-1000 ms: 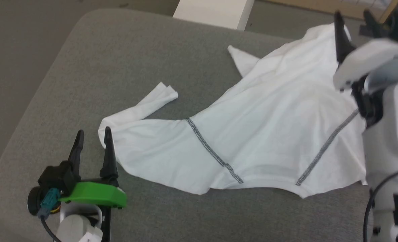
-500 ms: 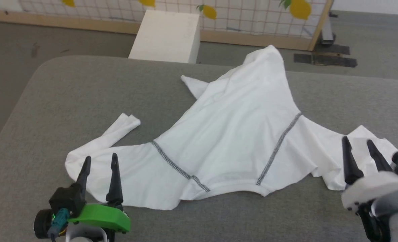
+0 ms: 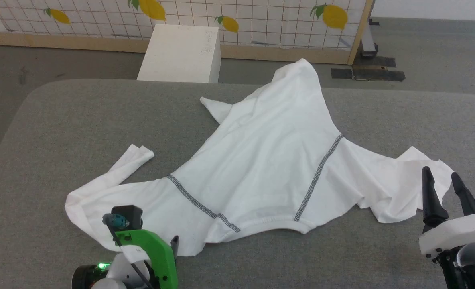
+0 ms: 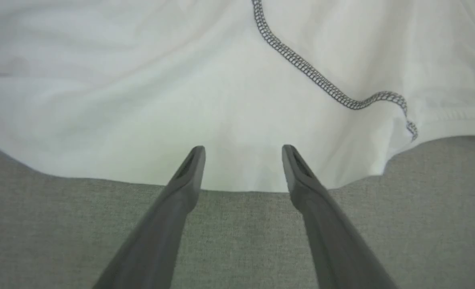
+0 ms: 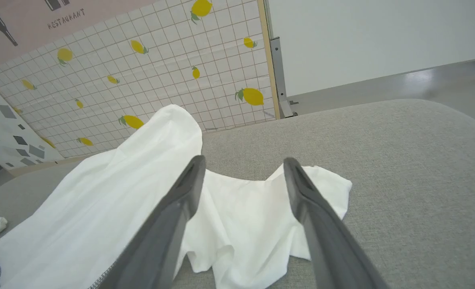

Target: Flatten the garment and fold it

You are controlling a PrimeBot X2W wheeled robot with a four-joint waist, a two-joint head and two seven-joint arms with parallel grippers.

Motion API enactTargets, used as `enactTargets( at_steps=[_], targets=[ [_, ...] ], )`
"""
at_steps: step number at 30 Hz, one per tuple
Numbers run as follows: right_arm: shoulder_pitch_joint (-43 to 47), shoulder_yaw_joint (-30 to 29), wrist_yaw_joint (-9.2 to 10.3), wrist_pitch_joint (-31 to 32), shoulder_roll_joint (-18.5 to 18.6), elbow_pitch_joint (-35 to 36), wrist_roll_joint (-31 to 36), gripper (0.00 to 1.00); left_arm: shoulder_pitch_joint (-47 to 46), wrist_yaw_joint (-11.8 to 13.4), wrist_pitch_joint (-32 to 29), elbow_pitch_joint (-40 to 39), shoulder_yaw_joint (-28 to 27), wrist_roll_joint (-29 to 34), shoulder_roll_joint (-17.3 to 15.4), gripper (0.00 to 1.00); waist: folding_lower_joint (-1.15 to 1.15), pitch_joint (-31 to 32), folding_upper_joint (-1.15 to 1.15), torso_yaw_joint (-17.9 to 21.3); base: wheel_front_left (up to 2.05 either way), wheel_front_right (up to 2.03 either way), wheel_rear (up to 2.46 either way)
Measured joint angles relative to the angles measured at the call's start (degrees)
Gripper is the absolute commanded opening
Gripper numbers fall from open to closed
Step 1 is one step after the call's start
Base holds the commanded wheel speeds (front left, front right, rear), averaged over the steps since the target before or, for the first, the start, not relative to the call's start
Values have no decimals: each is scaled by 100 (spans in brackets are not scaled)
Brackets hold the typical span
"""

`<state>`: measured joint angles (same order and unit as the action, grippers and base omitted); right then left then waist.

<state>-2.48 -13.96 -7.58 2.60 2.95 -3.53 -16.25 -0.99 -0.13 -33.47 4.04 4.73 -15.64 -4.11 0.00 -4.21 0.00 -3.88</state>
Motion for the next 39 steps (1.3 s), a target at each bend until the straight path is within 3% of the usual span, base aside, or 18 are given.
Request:
enactTargets(
  at_steps=[7, 8, 9, 10, 11, 15, 24, 32, 39],
  targets=[
    [-16, 96, 0, -2, -2, 5, -52, 100, -110, 131, -397, 530, 87, 69, -142, 100, 0, -162, 0, 17, 0, 0, 0],
    [-19, 102, 0, -2, -2, 5, -52, 100, -144, 116, -376, 603, 90, 51, -142, 90, 0, -178, 0, 23, 0, 0, 0],
    [-22, 111, 0, -1, -2, 3, -52, 100, -179, 89, -339, 676, 99, 51, -147, 42, 0, -193, 0, 36, 0, 0, 0],
    [-22, 116, 0, 4, -3, 1, -48, 100, -203, 85, -265, 727, 69, 15, -142, 42, 0, -208, 0, 49, 0, 0, 0],
    [-22, 118, 0, 40, -2, 0, -43, 100, -222, 83, -185, 794, 36, -40, -137, 0, 0, -220, 0, 61, 0, 0, 0],
    [12, 260, 1, 364, 7, -21, 25, 100, -247, 68, 194, 961, -122, -261, -101, 0, 0, -218, 0, 64, 0, 0, 0],
    [390, 845, 0, 2324, -7, 246, 617, 100, -230, 370, 1443, 434, -827, -761, 35, 0, 0, -195, 0, 25, 0, 0, 0],
    [-468, 1418, 0, 3573, 81, 74, 1148, 100, -118, 370, 1499, 14, -753, -809, 40, 0, 0, -345, 0, 48, 0, 0, 0],
    [-1337, 1764, 0, 3960, 261, -1011, 1528, 100, -138, 375, 1502, -66, -559, -849, 51, 0, 0, -595, 0, -86, 0, 0, 0]
  ],
)
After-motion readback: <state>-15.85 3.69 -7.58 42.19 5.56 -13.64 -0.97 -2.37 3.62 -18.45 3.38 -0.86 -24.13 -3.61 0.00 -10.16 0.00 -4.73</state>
